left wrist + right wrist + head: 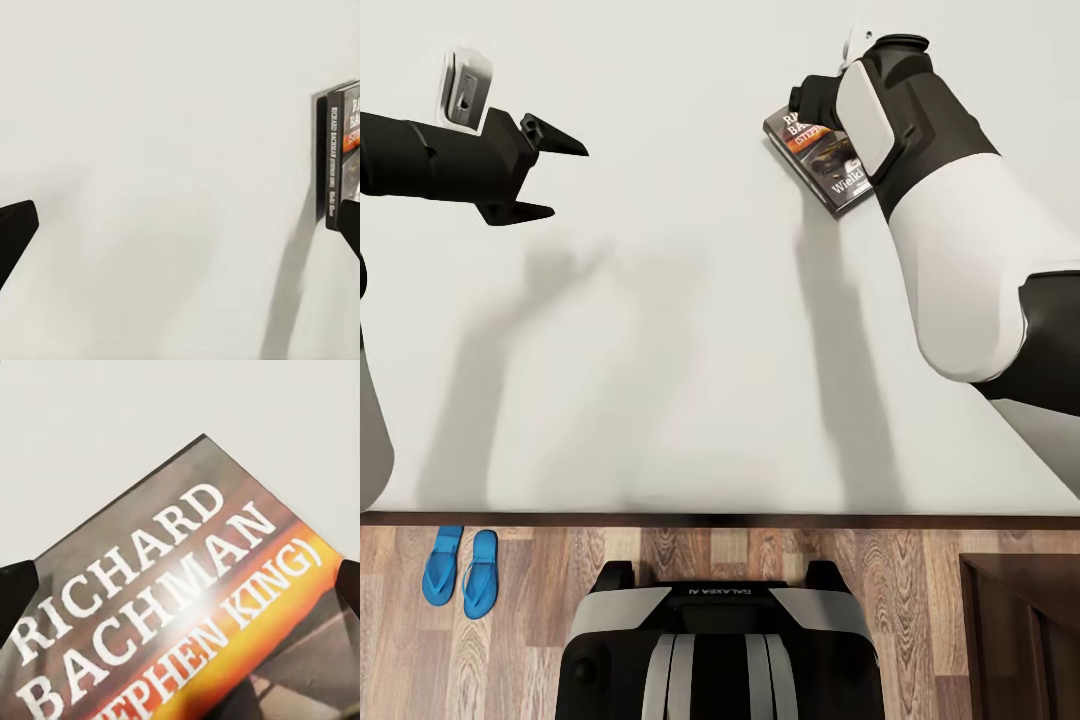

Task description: In the bedroom, move the book from the bed onto either nightstand, and place the two sandals side by side next to the bed.

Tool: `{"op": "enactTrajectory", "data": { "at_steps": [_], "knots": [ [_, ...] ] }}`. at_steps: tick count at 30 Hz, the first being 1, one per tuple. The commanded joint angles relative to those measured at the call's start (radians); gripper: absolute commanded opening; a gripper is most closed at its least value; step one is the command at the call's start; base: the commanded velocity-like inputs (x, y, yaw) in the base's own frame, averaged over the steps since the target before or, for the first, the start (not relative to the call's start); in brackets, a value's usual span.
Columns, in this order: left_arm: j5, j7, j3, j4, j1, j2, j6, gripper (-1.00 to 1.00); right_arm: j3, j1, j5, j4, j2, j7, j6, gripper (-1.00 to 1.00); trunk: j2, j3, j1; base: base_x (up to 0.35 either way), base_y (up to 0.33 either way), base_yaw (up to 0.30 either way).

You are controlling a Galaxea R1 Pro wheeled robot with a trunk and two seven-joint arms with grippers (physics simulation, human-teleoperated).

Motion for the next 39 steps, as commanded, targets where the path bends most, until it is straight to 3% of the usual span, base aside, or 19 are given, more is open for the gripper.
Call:
{"op": "enactTrajectory", "data": {
  "at_steps": [1,15,39],
  "knots": [
    [0.006,0.008,0.0,0.0,-0.001,0.001,0.007,1.0,-0.007,0.0,-0.015,0.027,0.001,-0.006,0.003,1.0,0.0,-0.001,0.0,-0.069,-0.028,0.0],
    [0.007,0.008,0.001,0.0,-0.001,0.001,0.008,1.0,-0.007,-0.002,-0.041,0.038,0.001,-0.006,0.003,1.0,0.0,-0.001,0.0,-0.189,-0.095,0.0],
    [0.007,0.007,0.002,0.0,-0.001,0.001,0.006,1.0,-0.003,-0.03,-0.045,0.027,0.001,-0.008,0.013,1.0,0.0,-0.001,0.0,-0.005,-0.002,0.0]
  ]
}}
